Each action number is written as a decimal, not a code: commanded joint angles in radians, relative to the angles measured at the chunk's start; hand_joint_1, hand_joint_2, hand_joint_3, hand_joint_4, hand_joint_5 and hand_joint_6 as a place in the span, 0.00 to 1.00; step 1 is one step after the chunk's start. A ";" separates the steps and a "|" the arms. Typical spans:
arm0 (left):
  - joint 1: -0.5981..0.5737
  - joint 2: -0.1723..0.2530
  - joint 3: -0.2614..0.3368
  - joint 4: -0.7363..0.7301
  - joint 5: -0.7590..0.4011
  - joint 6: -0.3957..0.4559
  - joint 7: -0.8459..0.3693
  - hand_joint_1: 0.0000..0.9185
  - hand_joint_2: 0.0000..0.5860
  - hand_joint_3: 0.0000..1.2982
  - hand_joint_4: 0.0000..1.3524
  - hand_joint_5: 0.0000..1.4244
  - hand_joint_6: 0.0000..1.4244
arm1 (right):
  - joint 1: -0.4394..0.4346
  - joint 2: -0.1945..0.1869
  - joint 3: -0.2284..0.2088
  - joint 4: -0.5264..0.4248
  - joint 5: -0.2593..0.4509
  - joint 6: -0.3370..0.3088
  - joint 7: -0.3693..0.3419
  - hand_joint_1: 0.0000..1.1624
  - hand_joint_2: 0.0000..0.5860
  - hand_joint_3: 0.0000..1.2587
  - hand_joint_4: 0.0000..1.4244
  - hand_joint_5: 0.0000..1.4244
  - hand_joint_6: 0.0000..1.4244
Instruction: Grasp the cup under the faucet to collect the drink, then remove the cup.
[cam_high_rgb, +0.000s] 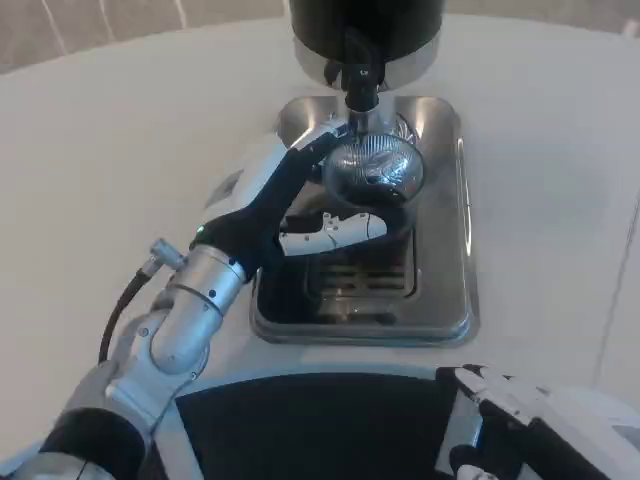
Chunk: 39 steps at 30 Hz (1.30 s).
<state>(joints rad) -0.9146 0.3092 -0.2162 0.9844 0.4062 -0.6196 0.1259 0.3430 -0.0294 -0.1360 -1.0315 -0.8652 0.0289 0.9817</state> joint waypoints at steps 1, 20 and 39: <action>0.014 -0.002 -0.015 -0.016 0.026 0.022 0.021 0.39 0.13 0.18 0.18 0.36 0.26 | 0.010 0.009 -0.015 -0.016 0.011 -0.025 0.013 0.00 0.93 0.04 0.00 0.00 0.00; 0.018 -0.020 -0.059 -0.023 0.086 0.069 0.094 0.44 0.12 0.23 0.20 0.42 0.31 | 0.012 0.017 -0.048 -0.016 0.024 -0.014 0.019 0.00 0.93 0.05 0.00 0.00 0.00; 0.045 -0.048 -0.059 -0.027 0.103 0.101 0.215 0.49 0.14 0.44 0.40 0.65 0.53 | 0.005 0.029 -0.044 -0.016 0.012 0.004 0.020 0.00 0.94 0.06 0.00 0.00 0.00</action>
<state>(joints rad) -0.9070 0.2597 -0.2613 0.9542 0.4865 -0.5326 0.3227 0.3449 -0.0084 -0.1853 -1.0315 -0.8484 0.0296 0.9965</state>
